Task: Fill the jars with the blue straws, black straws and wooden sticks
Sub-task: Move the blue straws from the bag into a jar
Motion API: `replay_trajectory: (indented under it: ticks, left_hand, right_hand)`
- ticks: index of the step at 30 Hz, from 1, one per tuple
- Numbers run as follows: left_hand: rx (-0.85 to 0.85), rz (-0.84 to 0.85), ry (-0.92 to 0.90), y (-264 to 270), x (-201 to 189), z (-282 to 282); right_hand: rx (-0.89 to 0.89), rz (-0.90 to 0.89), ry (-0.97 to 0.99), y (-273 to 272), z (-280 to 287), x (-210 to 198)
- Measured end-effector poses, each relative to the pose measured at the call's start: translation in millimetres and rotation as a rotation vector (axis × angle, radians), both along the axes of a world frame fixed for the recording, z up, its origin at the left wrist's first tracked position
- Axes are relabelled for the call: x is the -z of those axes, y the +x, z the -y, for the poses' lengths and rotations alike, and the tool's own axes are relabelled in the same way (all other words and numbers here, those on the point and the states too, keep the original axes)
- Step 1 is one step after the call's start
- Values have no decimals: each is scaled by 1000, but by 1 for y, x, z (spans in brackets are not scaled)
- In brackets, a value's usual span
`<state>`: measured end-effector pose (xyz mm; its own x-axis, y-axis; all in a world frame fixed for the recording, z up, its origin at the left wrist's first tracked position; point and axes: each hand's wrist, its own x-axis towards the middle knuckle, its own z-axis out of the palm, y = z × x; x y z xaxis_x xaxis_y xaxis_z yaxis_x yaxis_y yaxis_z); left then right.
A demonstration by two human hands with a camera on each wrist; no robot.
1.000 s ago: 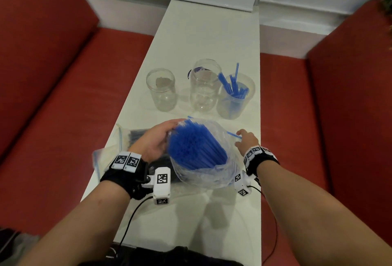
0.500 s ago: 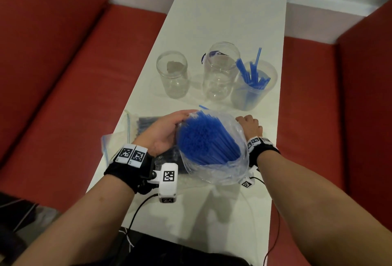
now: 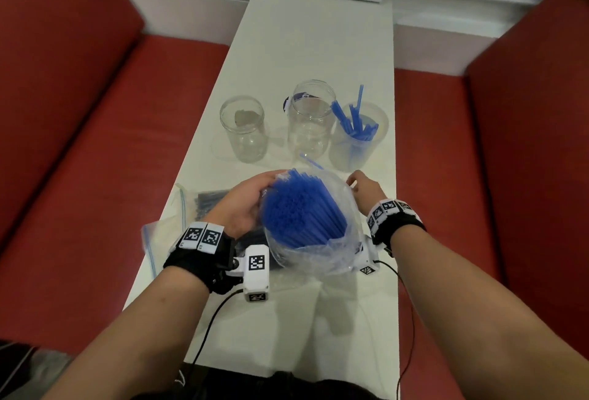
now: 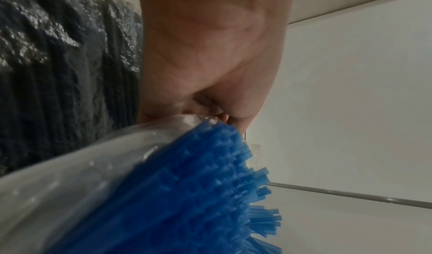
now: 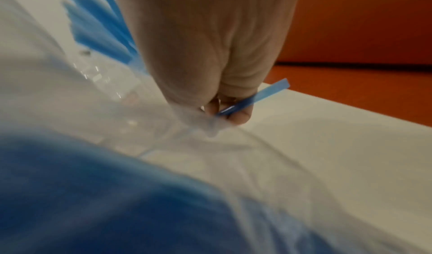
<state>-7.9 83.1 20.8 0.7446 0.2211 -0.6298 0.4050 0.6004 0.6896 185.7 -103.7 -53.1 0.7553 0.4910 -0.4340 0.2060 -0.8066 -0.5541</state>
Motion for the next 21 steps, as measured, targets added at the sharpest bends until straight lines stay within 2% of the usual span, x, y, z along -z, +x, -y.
replay_trajectory:
  ticks: [2, 6, 9, 12, 15, 17, 21]
  left_hand:
    - [-35, 14, -14, 2, -2, 2]
    - [-124, 6, -97, 5, -2, 4]
    - [-97, 47, -138, 8, -8, 9]
    - [-62, 67, -189, 9, -14, 15]
    - [-49, 64, -195, 10, -18, 18]
    - [-47, 65, -211, 10, -19, 19]
    - [-39, 50, -222, 7, -20, 17]
  right_hand:
    - [38, -26, 63, -3, 5, -16]
    - [4, -23, 185, -16, 19, -47]
    - [42, 8, 303, -26, 24, -73]
    - [133, 11, 557, -35, 21, -106]
    - [150, -96, 836, -46, 17, -138]
    - [115, -118, 863, -58, 16, -150]
    - [100, -41, 844, -84, 19, -159]
